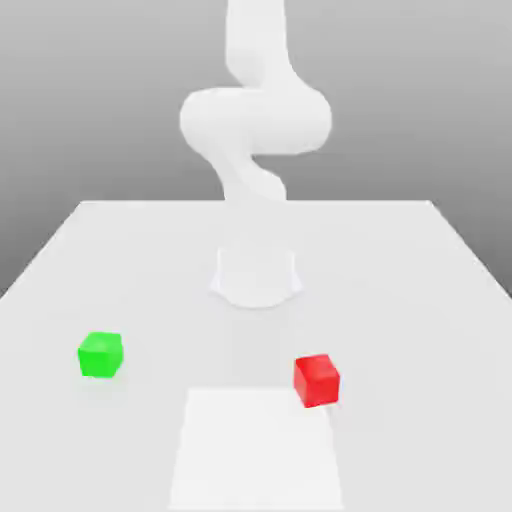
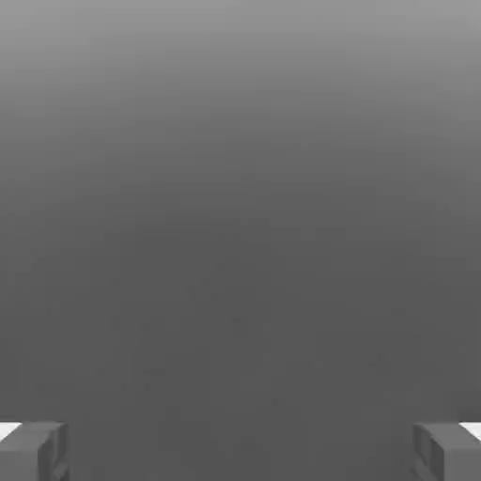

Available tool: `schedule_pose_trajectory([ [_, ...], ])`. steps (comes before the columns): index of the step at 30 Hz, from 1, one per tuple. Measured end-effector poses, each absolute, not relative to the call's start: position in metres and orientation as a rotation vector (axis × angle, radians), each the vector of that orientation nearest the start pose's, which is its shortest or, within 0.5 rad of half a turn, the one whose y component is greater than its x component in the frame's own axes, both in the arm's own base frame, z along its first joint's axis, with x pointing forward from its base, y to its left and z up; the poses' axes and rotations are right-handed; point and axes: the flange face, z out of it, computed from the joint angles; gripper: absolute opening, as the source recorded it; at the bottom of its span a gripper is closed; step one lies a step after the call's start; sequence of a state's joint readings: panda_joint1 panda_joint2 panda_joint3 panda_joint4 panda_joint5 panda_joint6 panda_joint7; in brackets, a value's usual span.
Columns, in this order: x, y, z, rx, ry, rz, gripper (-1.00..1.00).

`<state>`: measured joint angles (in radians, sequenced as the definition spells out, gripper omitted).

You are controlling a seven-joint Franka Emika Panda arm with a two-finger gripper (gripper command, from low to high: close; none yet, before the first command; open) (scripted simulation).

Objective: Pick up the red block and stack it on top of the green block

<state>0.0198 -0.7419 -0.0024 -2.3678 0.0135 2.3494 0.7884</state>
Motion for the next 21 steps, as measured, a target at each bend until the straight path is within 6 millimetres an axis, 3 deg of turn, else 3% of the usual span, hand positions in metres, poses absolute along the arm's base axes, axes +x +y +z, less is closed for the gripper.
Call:
schedule_pose_trajectory([
  [4,0.404,0.024,0.562,-2.607,0.994,-0.739,0.0],
  [9,0.407,0.051,0.436,-2.751,0.945,-0.501,0.0],
  [12,0.389,0.066,0.361,-2.843,0.905,-0.349,0.0],
  [18,0.326,0.085,0.208,-3.02,0.808,-0.042,0.0],
  [21,0.317,0.086,0.171,-3.036,0.795,-0.006,0.0],
])
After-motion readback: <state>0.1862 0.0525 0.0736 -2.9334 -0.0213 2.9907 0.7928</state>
